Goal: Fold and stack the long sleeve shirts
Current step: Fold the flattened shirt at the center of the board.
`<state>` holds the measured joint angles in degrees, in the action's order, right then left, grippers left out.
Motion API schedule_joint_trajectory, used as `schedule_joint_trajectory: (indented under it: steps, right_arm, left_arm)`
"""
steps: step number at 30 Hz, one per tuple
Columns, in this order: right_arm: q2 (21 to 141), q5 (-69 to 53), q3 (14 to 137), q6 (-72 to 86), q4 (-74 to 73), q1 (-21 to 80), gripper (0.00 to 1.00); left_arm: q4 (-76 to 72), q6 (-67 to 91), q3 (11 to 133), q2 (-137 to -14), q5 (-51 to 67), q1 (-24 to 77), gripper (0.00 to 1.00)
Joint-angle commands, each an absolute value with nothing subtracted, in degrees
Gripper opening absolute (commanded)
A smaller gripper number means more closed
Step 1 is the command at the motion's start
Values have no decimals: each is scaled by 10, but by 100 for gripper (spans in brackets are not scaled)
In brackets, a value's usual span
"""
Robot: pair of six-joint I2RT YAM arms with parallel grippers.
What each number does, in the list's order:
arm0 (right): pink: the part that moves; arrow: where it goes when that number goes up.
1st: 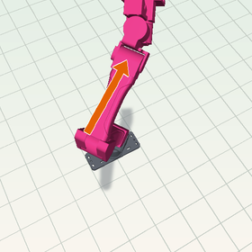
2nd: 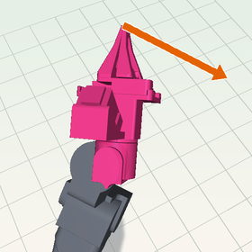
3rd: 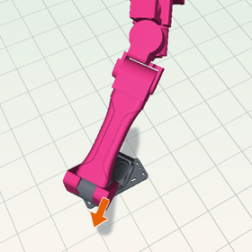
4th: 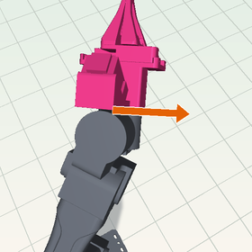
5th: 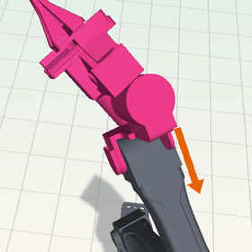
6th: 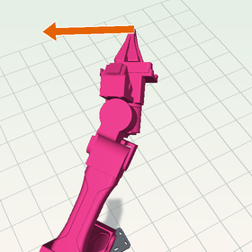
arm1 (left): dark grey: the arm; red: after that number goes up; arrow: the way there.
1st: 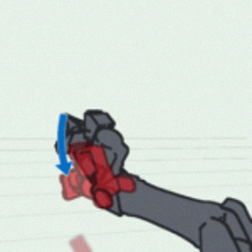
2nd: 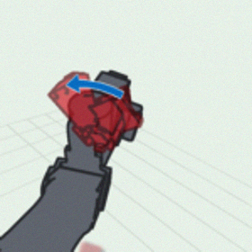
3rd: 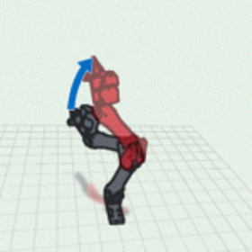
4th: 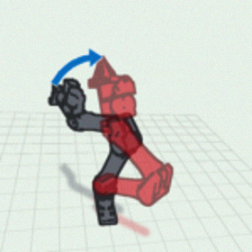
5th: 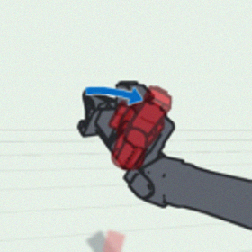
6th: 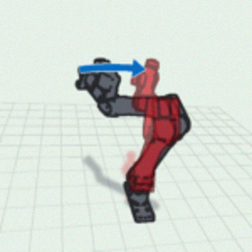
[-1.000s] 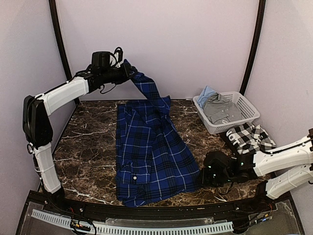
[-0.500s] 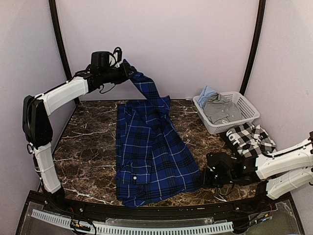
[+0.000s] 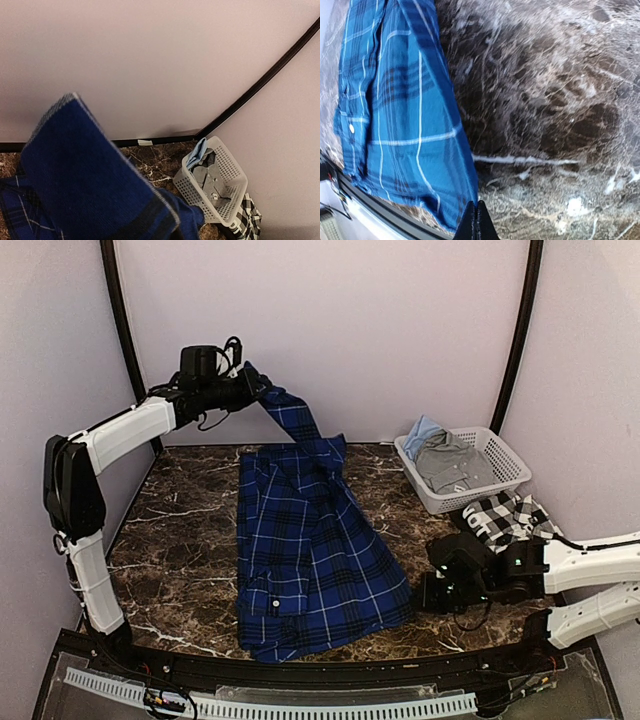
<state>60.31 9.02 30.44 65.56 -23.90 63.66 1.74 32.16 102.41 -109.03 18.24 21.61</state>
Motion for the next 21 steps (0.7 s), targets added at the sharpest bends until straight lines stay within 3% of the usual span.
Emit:
schedule_joint_trajectory:
  steps: [1,8,21]
  right_arm:
    - [649,87,354,625,-290,664,0]
    - [809,66,473,553,-297,720,0]
    - [925,-47,589,434,-213,710,0]
  left_arm:
    - [-21,316,1009,-1042,197,209,0]
    - [-30,307,978,-1017,183,200,0]
    - [-20,288,873,-973,109,149,0]
